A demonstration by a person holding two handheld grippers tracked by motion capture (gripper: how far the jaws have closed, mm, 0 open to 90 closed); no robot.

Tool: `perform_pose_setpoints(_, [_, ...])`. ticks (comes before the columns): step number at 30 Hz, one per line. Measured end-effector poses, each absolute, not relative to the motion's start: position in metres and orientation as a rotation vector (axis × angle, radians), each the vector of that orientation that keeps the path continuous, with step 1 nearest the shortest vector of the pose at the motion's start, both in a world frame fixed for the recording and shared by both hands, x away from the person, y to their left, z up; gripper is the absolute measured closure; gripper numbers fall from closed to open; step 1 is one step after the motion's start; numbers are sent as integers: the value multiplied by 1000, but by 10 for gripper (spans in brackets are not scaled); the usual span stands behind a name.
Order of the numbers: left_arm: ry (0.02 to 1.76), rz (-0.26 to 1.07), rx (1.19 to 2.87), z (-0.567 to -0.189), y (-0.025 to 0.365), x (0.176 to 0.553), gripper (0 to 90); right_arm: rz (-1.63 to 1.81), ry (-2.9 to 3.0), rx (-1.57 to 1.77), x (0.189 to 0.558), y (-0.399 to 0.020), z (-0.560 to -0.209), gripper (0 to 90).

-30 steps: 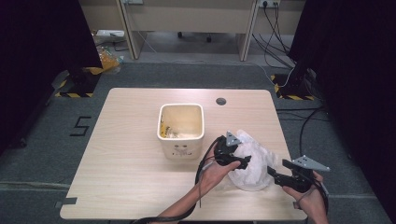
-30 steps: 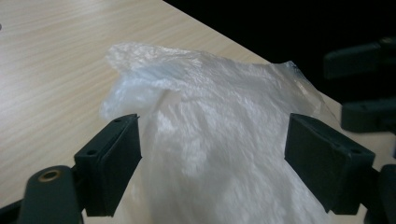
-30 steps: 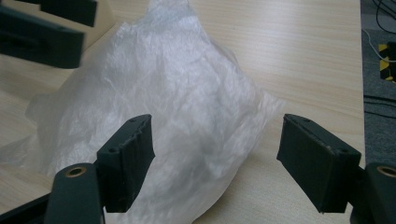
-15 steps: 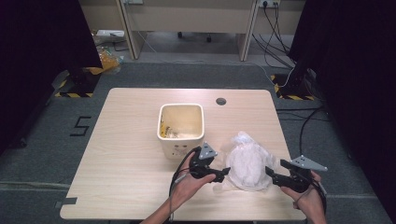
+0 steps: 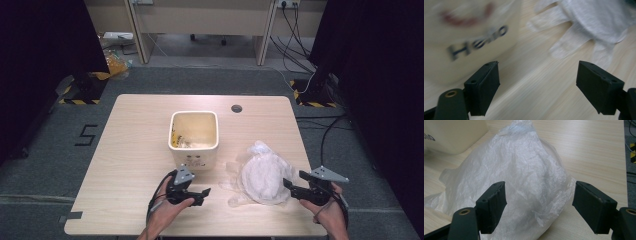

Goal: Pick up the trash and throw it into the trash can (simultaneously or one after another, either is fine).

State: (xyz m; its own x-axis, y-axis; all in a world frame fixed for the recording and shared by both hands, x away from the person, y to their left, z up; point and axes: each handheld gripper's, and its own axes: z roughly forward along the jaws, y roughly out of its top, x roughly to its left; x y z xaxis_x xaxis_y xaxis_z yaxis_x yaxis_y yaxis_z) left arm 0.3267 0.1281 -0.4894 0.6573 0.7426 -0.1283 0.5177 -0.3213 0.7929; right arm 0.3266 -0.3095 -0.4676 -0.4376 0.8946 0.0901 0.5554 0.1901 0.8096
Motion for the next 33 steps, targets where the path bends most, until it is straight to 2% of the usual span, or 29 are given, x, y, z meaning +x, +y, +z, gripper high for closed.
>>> perform_pose_setpoints(11, [1156,441,1987,-513,200,312,180,1103,2072,1359,338,-308,-468,274])
perform_pose_setpoints(23, [1209,505,2018,-523,221,308,181,1072,2094,1410,354,-311,-480,277])
perform_pose_setpoints(24, [1208,508,2022,-523,221,308,181,1068,2101,1408,355,-310,-482,298])
perform_pose_setpoints(25, [1211,511,2020,-523,221,307,174,1082,2107,1406,356,-310,-485,396])
perform_pose_setpoints(26, [1212,512,2021,-523,221,307,172,1093,2115,1408,356,-311,-485,449])
perform_pose_setpoints(27, [1212,512,2021,-523,221,307,170,1093,2115,1408,356,-311,-485,449])
perform_pose_setpoints(28, [1213,511,2021,-523,221,307,166,1106,2122,1409,355,-312,-484,558])
perform_pose_setpoints(29, [1212,508,2020,-523,221,307,166,1106,2122,1409,355,-312,-484,558])
perform_pose_setpoints(30, [1209,506,2025,-523,221,308,158,1095,2125,1398,354,-314,-483,649])
perform_pose_setpoints(31, [1209,506,2025,-523,221,308,157,1095,2127,1400,354,-315,-483,686])
perform_pose_setpoints(32, [1210,506,2024,-523,221,308,157,1095,2127,1400,354,-315,-483,686])
perform_pose_setpoints(33, [1210,506,2023,-523,221,308,155,1098,2126,1402,353,-316,-482,765])
